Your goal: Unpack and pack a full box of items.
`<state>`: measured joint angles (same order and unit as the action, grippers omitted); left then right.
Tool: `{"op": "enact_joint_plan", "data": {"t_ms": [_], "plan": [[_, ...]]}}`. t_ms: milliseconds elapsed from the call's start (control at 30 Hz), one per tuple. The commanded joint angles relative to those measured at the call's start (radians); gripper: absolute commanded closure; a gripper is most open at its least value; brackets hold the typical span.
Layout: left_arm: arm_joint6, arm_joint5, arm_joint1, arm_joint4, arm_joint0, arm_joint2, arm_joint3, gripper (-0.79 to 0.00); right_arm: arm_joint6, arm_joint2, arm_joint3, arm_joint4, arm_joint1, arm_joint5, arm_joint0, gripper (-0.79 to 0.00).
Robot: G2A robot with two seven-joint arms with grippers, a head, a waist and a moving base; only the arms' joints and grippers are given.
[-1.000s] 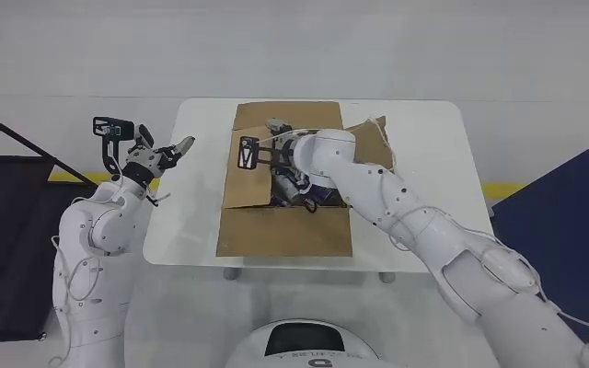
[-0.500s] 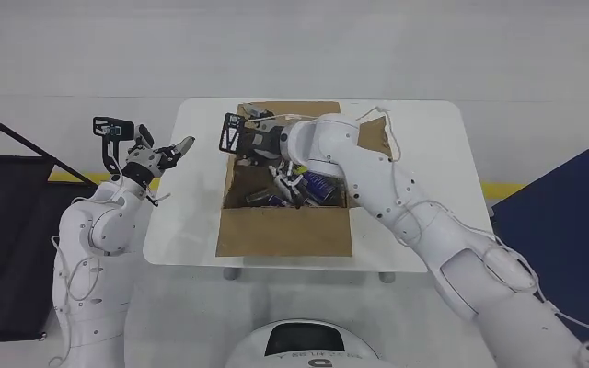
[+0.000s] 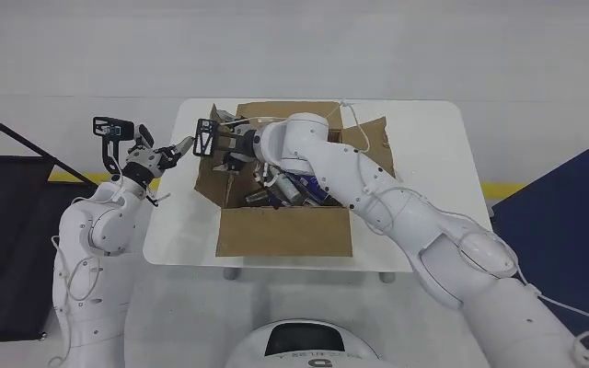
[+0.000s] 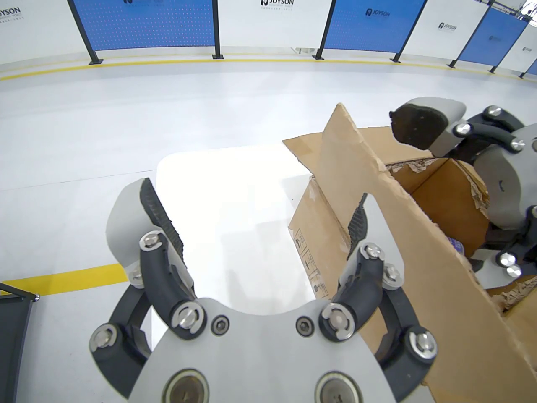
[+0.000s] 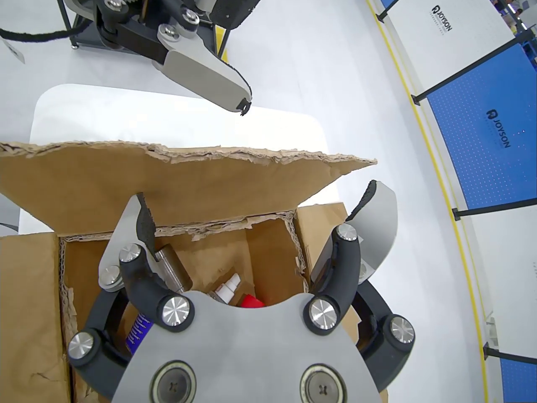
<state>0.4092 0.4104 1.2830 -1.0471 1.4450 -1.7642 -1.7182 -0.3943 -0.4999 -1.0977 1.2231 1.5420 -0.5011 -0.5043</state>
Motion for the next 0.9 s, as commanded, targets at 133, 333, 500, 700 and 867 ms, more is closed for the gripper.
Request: {"op": "enact_joint_plan", "data": {"t_ms": [133, 333, 500, 700, 867], "plan": [[-0.086, -0.042, 0.0, 0.089, 0.032, -0.048, 0.03, -0.785, -0.022, 0.002, 0.031, 0.029, 0.016, 0.027, 0.005, -0.785], [-0.11, 0.062, -0.013, 0.211, 0.064, -0.126, 0.058, -0.785, -0.078, 0.025, 0.027, 0.04, 0.038, 0.025, -0.005, -0.785], [-0.096, 0.115, -0.021, 0.234, 0.057, -0.124, 0.075, -0.785, -0.103, 0.066, 0.046, 0.049, 0.073, 0.026, -0.003, -0.785], [-0.089, 0.091, -0.027, 0.181, 0.026, -0.087, 0.092, -0.785, -0.131, 0.088, 0.088, 0.054, 0.108, 0.026, 0.009, -0.785], [-0.013, -0.088, -0.027, 0.016, -0.018, -0.005, 0.075, -0.785, -0.099, 0.025, 0.1, 0.031, 0.101, 0.022, 0.022, -0.785]]}}
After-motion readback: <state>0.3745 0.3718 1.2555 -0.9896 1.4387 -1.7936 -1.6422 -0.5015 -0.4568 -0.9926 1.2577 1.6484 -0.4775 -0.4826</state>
